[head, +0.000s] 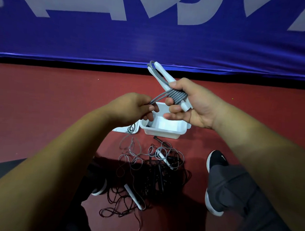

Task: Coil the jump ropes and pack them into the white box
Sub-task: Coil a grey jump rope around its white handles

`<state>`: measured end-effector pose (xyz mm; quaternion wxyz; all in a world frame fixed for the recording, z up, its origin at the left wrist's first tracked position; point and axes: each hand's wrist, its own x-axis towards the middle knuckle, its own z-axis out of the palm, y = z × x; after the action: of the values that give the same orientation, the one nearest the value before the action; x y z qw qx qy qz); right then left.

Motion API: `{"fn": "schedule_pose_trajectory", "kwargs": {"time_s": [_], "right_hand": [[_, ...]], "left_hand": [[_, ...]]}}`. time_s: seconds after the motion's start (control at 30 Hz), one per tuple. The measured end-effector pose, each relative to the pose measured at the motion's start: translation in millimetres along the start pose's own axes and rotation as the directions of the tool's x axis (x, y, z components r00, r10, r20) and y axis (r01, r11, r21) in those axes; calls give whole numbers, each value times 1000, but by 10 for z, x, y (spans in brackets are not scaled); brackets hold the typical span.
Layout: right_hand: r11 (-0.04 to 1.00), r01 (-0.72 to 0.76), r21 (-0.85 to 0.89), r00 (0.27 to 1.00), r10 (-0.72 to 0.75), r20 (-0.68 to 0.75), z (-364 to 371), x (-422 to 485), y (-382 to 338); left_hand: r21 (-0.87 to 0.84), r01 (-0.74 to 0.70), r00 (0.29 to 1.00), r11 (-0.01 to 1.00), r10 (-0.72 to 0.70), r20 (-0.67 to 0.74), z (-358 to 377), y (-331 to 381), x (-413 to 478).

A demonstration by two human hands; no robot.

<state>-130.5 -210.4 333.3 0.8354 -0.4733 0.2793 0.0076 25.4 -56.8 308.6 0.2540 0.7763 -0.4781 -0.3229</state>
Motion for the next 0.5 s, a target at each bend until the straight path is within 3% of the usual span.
{"fn": "schedule_pose_trajectory", "kwargs": {"time_s": [0.23,0.4,0.5], "right_hand": [[995,79,-55,988,-86,-130,1,-14,-15],[976,62,-208,997,-68,-22,-49,-18,-64],[988,30,-151,999,-33,-18,-83,10,-50]], "left_hand": [[-100,26,998,995,-21,55,-22,-128,86],[-131,63,996,989,-54,71,-32,-183,131],[-121,70,995,990,-60,80,-4,-199,141]]}}
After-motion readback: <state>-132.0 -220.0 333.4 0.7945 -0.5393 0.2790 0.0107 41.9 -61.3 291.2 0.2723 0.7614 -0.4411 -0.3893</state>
